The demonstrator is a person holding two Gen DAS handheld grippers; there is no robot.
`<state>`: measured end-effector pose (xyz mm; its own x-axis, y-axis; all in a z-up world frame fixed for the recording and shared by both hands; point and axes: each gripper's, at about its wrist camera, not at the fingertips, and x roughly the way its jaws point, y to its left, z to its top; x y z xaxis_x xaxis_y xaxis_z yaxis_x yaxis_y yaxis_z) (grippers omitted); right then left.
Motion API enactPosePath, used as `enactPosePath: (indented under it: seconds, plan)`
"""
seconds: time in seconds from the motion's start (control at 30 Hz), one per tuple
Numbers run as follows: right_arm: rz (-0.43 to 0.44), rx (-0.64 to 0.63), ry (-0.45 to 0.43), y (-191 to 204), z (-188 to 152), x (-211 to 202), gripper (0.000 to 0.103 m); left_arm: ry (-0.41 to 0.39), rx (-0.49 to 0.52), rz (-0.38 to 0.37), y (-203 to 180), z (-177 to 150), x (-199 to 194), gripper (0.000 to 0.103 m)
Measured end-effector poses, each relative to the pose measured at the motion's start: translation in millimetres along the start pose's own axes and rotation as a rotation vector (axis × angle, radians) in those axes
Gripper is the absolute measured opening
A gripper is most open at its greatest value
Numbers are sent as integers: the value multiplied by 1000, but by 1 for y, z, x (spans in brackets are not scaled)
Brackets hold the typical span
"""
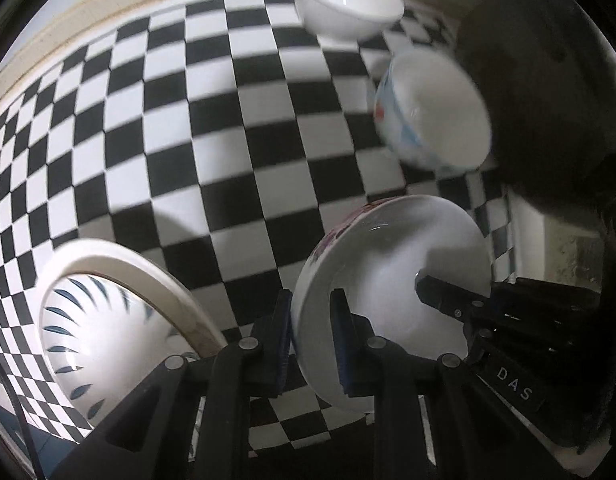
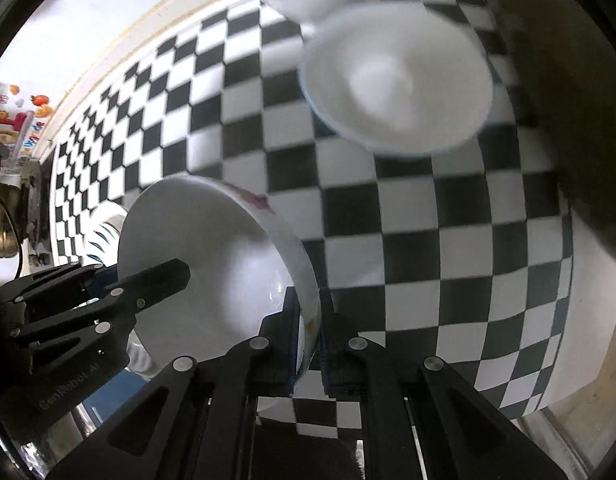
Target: Organize plates and bowls
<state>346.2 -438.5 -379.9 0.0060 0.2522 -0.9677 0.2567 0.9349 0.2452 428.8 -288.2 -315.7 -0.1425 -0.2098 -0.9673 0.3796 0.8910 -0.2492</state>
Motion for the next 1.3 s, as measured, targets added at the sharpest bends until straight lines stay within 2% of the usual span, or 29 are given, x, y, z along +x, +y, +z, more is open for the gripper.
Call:
enactPosePath:
  seconds: [0.23,0.4,0.93,1.03,1.13,1.3]
  plan:
    - [-3,5,36,-16,-11,28,10,60,5,33,-9,0,37,16]
    - [6,3,51,-17,-18,38,10,67,6,51,-9,-11,41,16]
    - [-1,-13,83,8,-7,66,10,82,-7,54,-12,-14,56,16]
    - [-14,-26,90,14,-9,66,10,78,-35,44,-7,-14,49,17]
    - [-42,-45,74,19,-13,59,10,40,-42,56,-3,-13,29,17]
    - [-64,-38,-22,20,-17,22,13,-48,-33,70,-6,-10,-11,18]
